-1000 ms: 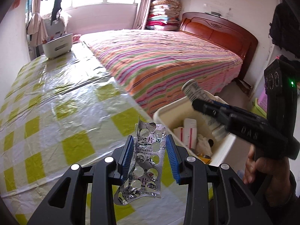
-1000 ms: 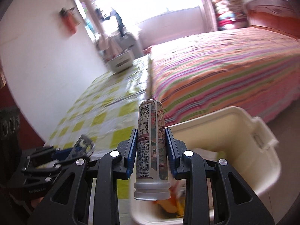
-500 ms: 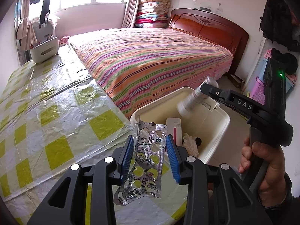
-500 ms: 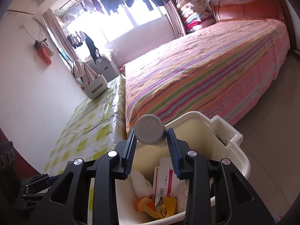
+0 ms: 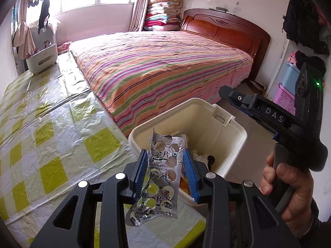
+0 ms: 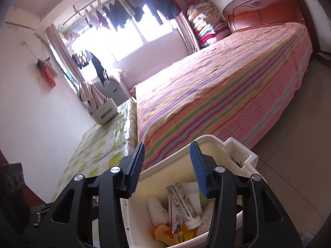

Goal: Collect trash
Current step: 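Lower the foil blister pack into the cream bin and open the left tool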

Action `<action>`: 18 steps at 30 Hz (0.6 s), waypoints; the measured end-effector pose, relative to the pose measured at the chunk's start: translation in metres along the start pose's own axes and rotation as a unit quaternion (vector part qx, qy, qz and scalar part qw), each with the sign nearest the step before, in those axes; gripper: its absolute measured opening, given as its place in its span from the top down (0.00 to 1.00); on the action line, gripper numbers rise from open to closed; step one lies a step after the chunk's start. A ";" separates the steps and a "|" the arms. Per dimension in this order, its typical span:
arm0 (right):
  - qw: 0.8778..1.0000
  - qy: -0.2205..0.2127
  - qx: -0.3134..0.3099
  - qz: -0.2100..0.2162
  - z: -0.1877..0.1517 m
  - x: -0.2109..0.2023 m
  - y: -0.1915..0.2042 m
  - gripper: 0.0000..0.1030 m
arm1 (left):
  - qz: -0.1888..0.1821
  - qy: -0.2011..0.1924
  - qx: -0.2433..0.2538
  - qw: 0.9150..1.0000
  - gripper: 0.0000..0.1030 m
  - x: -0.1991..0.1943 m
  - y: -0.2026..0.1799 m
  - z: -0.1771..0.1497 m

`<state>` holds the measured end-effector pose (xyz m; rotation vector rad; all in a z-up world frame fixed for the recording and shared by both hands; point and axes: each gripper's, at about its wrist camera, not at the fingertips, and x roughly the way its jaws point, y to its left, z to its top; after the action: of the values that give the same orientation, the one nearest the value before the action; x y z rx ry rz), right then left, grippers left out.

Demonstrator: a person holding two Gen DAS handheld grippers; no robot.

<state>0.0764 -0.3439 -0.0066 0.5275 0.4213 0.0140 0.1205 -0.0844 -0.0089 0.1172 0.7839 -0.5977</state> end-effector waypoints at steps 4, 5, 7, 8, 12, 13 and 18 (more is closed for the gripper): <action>1.000 -0.020 0.019 -0.001 0.005 -0.011 -0.009 0.47 | -0.005 0.000 0.000 1.000 0.66 0.004 -0.008 0.004; 0.999 -0.024 0.023 0.000 0.006 -0.013 -0.011 0.47 | -0.006 0.001 0.001 1.000 0.66 0.006 -0.010 0.005; 0.999 -0.032 0.031 0.000 0.006 -0.013 -0.013 0.47 | -0.006 0.002 0.004 1.000 0.66 0.009 -0.015 0.006; 0.999 -0.037 0.036 0.001 0.007 -0.013 -0.015 0.47 | -0.006 0.002 0.006 1.000 0.66 0.010 -0.017 0.007; 0.997 -0.054 0.046 0.001 0.007 -0.022 -0.022 0.42 | -0.003 0.003 0.014 1.000 0.66 0.015 -0.026 0.008; 0.997 -0.060 0.050 0.001 0.008 -0.024 -0.023 0.40 | -0.003 0.005 0.015 1.000 0.66 0.017 -0.029 0.008; 0.996 -0.066 0.059 0.000 0.003 -0.024 -0.027 0.39 | 0.008 0.003 0.012 1.000 0.66 0.026 -0.035 0.012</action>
<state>0.0535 -0.3717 -0.0086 0.6406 0.2942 -0.0451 0.1236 -0.1293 -0.0140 0.1481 0.7804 -0.5913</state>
